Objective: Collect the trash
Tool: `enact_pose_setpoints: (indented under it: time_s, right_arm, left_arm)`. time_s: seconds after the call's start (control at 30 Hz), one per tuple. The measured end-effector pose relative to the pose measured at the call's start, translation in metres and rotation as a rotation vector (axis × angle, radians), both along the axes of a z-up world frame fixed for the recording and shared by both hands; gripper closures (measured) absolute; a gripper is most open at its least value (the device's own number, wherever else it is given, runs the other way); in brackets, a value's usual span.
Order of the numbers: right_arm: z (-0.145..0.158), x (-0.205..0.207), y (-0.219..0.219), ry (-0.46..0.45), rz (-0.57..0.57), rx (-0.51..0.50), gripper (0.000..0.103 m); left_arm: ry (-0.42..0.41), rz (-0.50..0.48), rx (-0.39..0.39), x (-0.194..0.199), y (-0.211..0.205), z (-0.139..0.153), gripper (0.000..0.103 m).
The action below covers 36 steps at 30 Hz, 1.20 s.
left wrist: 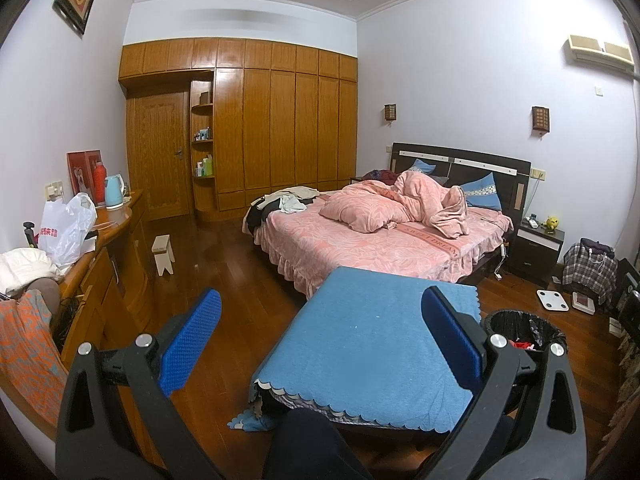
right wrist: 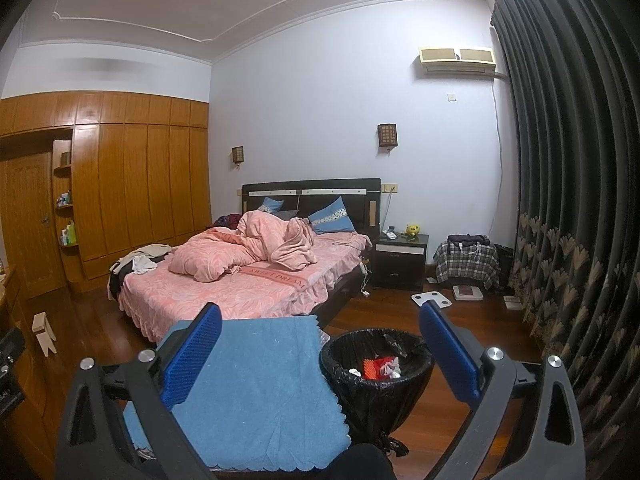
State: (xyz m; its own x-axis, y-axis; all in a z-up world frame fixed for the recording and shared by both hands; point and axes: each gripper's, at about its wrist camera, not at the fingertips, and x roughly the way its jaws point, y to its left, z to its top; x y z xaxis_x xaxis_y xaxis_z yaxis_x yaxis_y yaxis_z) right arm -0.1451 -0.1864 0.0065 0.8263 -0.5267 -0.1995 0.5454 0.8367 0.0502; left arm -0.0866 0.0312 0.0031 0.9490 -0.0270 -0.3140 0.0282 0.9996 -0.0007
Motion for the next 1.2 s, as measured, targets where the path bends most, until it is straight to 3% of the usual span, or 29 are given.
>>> enact_pose_setpoints:
  time_s: [1.2]
  right_arm:
    - [-0.0009,-0.0028,-0.0008,0.003,0.001,0.006,0.006]
  left_arm:
    - [0.007,-0.003,-0.003,-0.0032,-0.0031,-0.0047,0.006]
